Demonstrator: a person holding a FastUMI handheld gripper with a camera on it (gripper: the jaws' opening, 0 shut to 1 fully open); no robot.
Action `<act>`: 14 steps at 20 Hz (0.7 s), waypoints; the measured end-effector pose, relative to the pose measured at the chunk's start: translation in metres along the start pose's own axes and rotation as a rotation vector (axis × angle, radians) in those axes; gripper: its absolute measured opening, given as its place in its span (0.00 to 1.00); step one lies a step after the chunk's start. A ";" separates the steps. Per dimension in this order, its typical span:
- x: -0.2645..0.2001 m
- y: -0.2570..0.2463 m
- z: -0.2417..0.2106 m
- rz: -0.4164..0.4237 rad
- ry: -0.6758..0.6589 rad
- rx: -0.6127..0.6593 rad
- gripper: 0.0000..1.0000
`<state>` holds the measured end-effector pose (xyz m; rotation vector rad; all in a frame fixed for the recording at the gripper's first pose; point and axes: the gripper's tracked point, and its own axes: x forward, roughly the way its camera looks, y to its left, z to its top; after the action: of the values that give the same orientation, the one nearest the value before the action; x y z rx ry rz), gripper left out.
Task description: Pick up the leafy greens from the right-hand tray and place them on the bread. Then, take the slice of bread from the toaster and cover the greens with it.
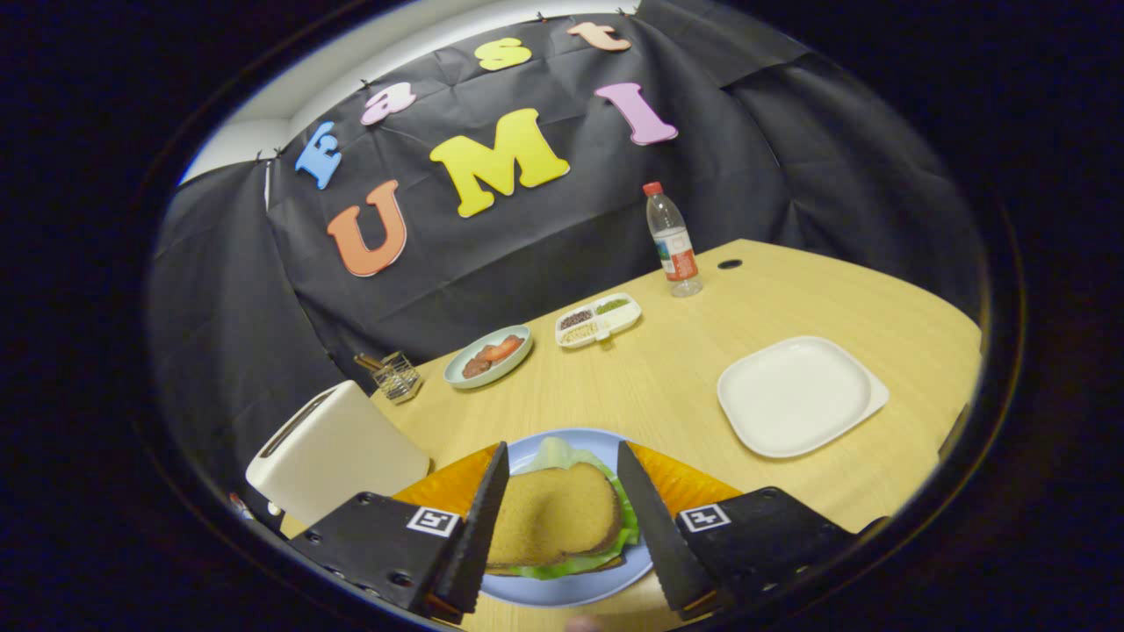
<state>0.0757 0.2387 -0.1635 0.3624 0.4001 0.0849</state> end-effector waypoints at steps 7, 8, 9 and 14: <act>-0.069 -0.006 0.080 -0.063 -0.224 -0.248 0.95; -0.082 -0.008 0.091 -0.073 -0.260 -0.282 0.96; -0.095 -0.009 0.101 -0.080 -0.290 -0.309 0.96; -0.144 -0.007 0.131 -0.089 -0.383 -0.359 0.96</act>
<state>-0.0052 0.1670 -0.0013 0.0025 0.0171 -0.0012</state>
